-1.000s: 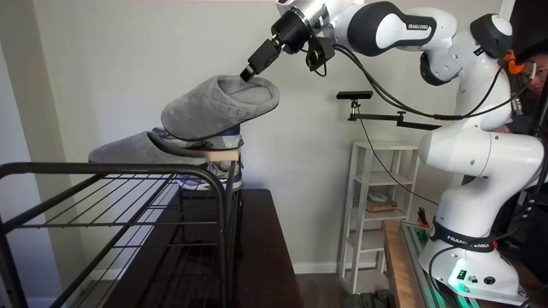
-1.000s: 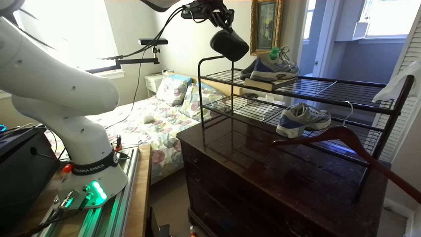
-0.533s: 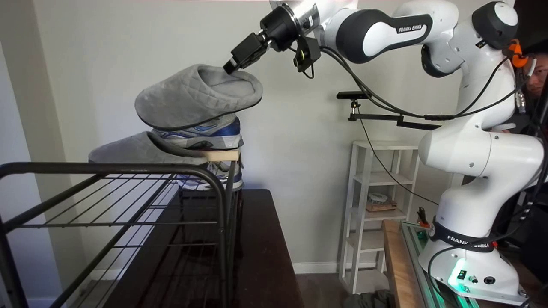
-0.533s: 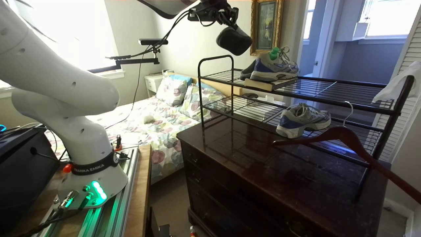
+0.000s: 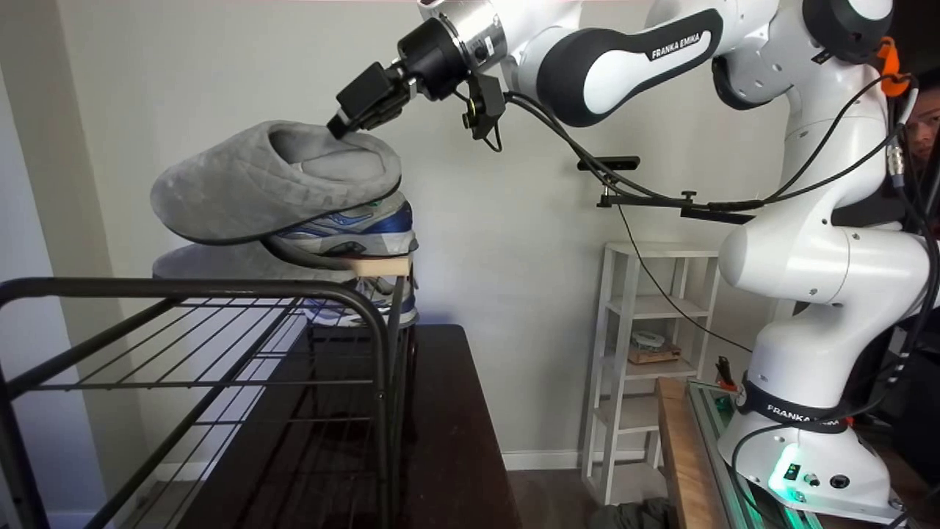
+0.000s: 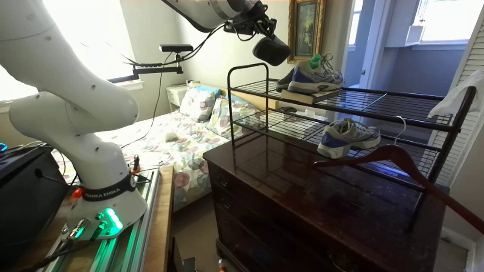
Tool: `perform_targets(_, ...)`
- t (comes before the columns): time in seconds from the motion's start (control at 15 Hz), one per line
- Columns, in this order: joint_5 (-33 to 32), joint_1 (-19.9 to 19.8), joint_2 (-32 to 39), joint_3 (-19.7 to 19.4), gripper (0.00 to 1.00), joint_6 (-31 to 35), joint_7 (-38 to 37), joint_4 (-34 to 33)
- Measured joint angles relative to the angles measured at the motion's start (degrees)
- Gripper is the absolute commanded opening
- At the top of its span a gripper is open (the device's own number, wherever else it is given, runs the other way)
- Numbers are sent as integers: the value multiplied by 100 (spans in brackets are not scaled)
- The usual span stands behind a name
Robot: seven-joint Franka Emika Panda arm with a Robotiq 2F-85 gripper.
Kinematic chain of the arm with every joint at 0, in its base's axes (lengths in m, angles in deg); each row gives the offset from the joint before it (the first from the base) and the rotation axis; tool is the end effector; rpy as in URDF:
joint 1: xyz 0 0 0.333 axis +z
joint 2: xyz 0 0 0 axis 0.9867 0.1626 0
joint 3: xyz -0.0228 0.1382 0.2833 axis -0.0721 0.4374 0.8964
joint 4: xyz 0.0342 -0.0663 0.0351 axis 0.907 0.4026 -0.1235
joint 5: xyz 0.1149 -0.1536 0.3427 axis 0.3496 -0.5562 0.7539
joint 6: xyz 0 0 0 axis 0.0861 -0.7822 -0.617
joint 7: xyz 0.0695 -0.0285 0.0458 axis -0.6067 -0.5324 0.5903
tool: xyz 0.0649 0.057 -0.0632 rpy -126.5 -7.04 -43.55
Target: Pick up the grey house shoe from the second shelf and place it on the left side of the topmost shelf.
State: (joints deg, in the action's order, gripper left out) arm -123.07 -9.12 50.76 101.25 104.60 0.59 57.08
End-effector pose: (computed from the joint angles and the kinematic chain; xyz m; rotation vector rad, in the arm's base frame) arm 0.4958 0.2155 0.5817 -2.5040 -0.5065 -1.2294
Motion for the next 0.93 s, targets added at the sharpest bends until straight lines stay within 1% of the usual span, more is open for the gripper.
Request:
perform_targets(0.13,347,392,-322,-298,2,119,136,-166)
perform_targets(0.27,551,686,-659,-614,2,166,185,-332)
perform_targets(0.47,566,1050,-1088,-1146,2,188,162,-511)
perform_targets(0.67,570,1363,-1476,-1583,2,195,125,-621)
perform_targets(0.93,586,1742,-1915,-1977,2,198,0,-671)
